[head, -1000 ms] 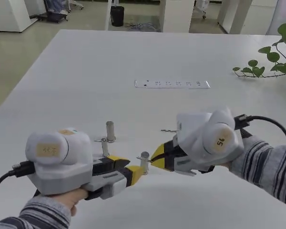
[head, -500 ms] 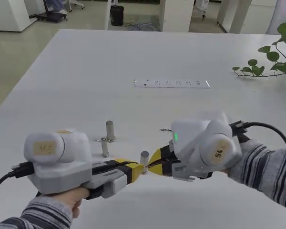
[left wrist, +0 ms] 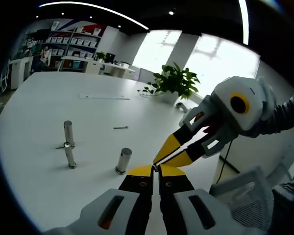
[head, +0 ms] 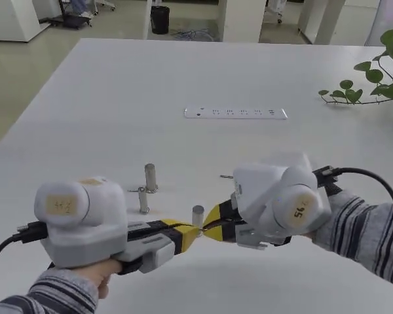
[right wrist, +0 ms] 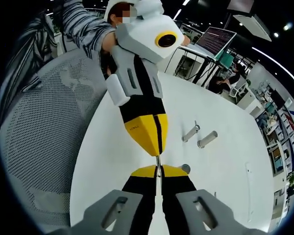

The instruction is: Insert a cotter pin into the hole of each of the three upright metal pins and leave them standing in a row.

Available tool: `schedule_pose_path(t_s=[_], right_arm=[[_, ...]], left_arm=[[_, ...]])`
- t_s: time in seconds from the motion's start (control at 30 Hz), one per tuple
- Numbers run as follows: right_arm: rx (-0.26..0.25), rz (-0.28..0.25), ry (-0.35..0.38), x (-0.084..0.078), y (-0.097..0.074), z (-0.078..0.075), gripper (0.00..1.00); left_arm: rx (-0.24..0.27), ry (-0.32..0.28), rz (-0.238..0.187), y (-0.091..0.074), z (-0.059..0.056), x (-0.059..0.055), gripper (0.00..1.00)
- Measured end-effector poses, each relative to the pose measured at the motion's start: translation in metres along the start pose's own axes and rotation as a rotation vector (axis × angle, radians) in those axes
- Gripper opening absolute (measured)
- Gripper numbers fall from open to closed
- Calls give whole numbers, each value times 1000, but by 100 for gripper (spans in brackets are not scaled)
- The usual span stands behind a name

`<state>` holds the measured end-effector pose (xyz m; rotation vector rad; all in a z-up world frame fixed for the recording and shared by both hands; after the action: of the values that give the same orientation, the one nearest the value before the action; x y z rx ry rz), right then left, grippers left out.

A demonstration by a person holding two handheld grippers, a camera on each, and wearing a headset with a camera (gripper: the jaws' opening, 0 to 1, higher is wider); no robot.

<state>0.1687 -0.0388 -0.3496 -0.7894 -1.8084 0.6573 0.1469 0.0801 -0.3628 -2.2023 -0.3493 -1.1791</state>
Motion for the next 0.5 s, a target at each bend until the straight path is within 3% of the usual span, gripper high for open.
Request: schedule_pose_path(t_s=[0.07, 0.27, 0.5], right_arm=[[5, -2, 9, 0, 0, 1, 0], [16, 3, 59, -4, 2, 2, 0], [50, 7, 82, -8, 4, 6, 1]], left_arm=[[-3, 13, 2, 0, 0, 0, 0], [-17, 129, 13, -3, -2, -1, 0], [-69, 242, 27, -8, -5, -1, 0]])
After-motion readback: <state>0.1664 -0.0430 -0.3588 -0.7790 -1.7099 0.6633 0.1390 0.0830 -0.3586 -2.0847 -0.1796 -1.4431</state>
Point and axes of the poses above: the centre of the closed fingertips' face, and the gripper's own axes: y roughly forward along the fingers, z roughly to its left, x roughly out of its top, the point moved 8 cm from there along -y, roughly backward along the fingers, and after that the axes turned 2 degrees about -y, right-handed, at the moved point
